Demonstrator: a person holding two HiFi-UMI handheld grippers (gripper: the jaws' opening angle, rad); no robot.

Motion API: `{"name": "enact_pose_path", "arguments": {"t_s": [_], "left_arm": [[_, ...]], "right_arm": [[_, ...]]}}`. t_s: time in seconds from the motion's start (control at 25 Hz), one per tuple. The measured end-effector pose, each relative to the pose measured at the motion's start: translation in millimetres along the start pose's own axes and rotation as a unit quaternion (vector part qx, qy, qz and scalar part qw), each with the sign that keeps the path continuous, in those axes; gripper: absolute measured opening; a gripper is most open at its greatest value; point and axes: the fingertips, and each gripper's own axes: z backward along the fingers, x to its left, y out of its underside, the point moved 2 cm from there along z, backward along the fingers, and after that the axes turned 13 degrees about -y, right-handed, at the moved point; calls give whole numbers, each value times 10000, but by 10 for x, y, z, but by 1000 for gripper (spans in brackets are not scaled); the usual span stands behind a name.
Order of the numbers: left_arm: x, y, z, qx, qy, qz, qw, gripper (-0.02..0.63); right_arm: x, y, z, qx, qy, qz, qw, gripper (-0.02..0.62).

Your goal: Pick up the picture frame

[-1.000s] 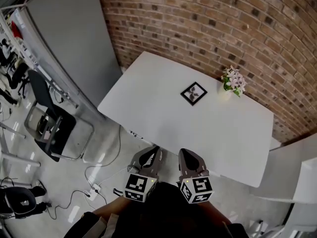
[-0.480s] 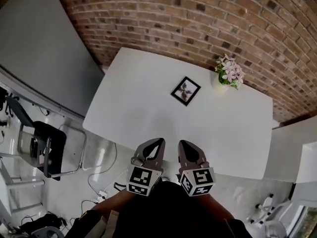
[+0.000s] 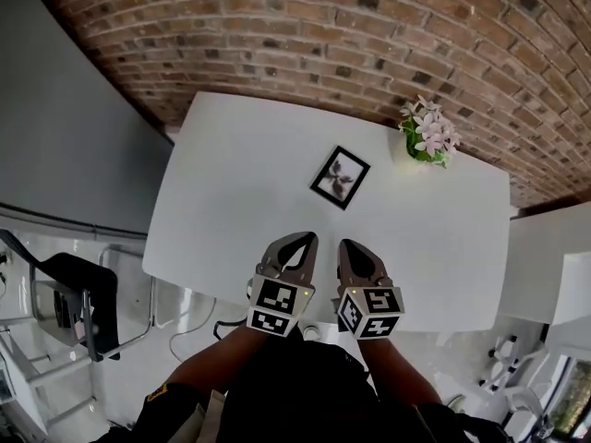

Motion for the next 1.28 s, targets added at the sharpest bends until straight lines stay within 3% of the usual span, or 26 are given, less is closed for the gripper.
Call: {"name": "enact_pose_path", "arguments": {"t_s": [0.32, 0.88, 1.28], "left_arm": [[106, -47, -752, 263, 269, 34, 9993, 23], [389, 286, -1677, 1060, -25, -172, 9942, 75], [478, 495, -2010, 1434, 3, -193, 9895, 112]], "right_arm": [[-544, 5, -445, 177, 421, -344, 9984, 41], [-1200, 230, -874, 567, 782, -1159, 9886, 95], [-1390, 340, -1112, 813, 905, -1374, 9830, 122]]}}
